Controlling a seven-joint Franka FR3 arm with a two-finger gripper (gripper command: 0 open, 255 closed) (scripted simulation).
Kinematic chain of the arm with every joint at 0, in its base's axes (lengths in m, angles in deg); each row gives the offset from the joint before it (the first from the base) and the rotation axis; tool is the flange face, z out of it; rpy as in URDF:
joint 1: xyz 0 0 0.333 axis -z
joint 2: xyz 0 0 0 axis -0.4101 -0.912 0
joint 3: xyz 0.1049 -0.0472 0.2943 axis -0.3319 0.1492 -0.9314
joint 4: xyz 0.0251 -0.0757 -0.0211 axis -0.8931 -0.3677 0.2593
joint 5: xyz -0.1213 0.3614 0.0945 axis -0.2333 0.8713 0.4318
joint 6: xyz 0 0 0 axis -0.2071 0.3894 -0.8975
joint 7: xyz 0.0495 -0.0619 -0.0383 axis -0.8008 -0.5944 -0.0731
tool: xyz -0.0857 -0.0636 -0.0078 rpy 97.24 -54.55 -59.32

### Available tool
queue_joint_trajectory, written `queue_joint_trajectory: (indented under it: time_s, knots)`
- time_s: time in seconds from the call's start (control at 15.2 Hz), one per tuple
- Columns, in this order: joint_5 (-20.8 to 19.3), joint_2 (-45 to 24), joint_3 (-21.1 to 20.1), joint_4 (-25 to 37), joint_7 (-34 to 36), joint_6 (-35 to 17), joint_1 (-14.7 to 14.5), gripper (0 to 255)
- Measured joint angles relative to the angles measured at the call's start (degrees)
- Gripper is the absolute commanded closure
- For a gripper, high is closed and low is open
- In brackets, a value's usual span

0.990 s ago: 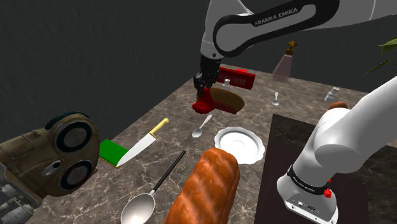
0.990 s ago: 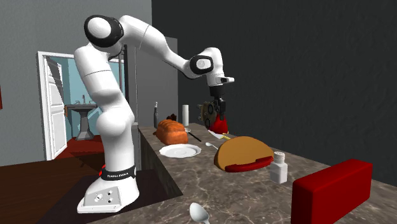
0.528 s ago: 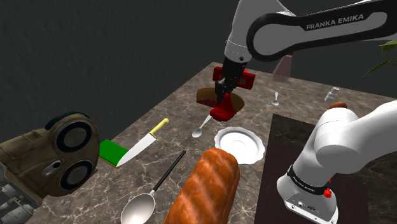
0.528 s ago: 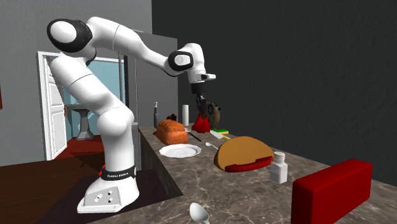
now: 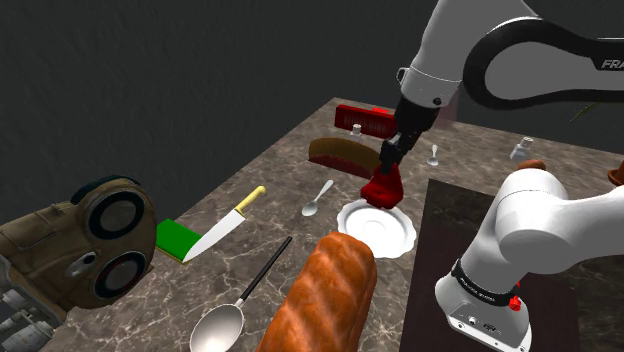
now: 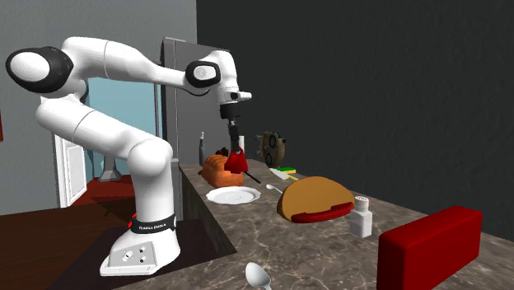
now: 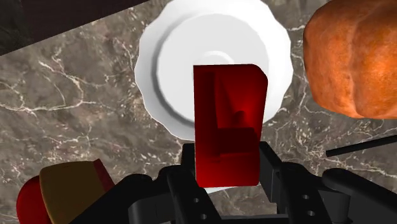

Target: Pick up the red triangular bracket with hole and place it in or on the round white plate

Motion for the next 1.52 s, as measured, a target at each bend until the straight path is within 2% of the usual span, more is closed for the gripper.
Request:
queue_joint_trajectory:
  time_s: [0.4, 1.25, 1.52]
  knots:
    - [0.5, 3.3, -0.3, -4.8, 0.2, -1.4, -0.5, 255]
    - [1.7, 2.9, -1.5, -15.1, 0.4, -12.0, -1.4, 255]
    - [1.8, 3.1, -1.6, -15.6, 0.4, -12.9, -1.6, 255]
